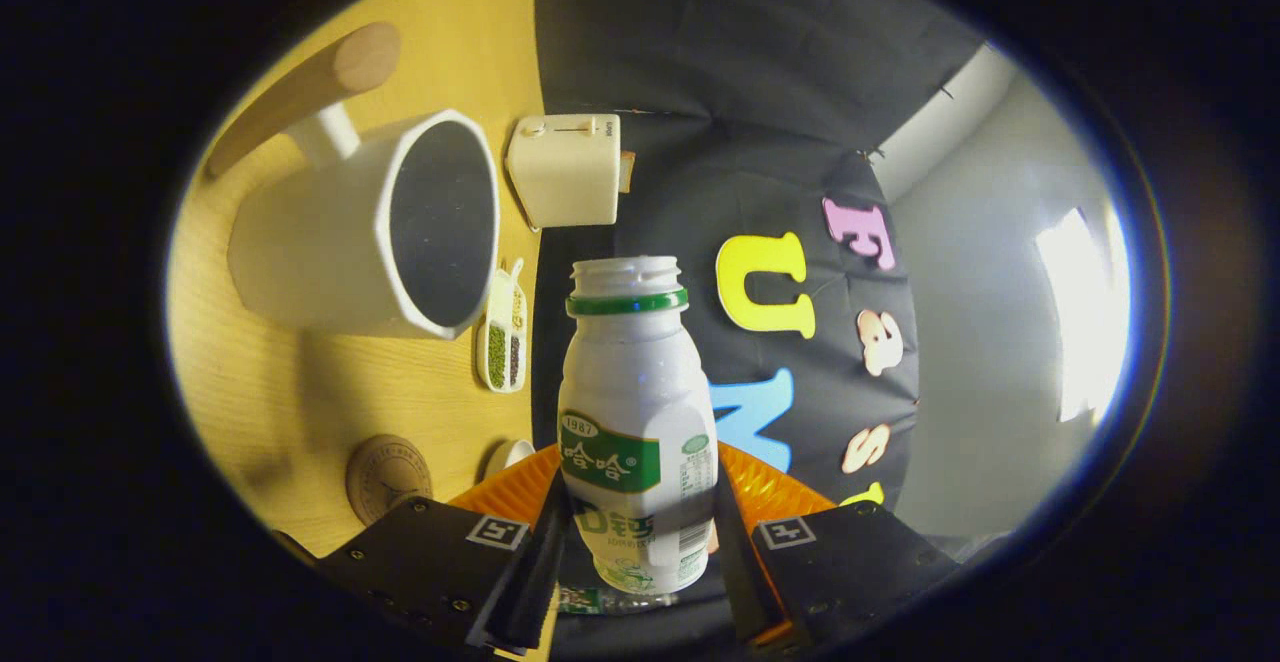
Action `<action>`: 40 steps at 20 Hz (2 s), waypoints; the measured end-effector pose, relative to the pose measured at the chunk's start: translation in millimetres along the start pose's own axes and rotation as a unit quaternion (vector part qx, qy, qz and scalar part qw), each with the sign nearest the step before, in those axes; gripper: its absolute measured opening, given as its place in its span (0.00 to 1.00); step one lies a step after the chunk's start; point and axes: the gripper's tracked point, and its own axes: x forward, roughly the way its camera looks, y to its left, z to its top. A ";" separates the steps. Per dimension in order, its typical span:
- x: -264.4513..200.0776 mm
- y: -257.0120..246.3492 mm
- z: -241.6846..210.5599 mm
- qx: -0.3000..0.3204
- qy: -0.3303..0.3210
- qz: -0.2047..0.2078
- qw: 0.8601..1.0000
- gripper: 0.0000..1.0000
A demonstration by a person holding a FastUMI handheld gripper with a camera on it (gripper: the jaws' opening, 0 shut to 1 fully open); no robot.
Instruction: Take the bottle from table, then pour the juice into the cup, finally place the bottle on the coaster
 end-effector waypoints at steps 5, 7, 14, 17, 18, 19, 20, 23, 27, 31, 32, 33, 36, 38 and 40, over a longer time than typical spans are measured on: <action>-1.1 10.2 -12.5 0.151 0.017 0.038 0.988 0.69; -6.5 2.0 -16.1 0.199 0.023 0.048 0.979 0.69; -14.3 1.5 -33.9 0.360 0.040 0.072 0.929 0.69; -21.0 10.0 -38.1 0.423 0.047 0.091 0.900 0.69; -23.1 11.5 -39.5 0.446 0.047 0.098 0.888 0.69; -24.8 14.0 -40.2 0.469 0.047 0.104 0.876 0.69; -26.4 15.2 -42.2 0.491 0.048 0.109 0.863 0.69; -30.4 22.8 -56.8 0.534 0.067 0.117 0.834 0.69; -40.7 30.5 -74.4 0.560 0.086 0.117 0.816 0.69; -49.5 29.3 -79.2 0.602 0.085 0.121 0.785 0.69; -50.9 28.8 -80.3 0.616 0.084 0.124 0.773 0.69; -52.9 29.8 -81.4 0.628 0.084 0.124 0.763 0.69; -56.2 30.6 -93.8 0.651 0.093 0.118 0.744 0.69; -59.6 32.4 -101.6 0.656 0.102 0.115 0.739 0.69; -61.7 28.5 -102.7 0.667 0.098 0.114 0.730 0.69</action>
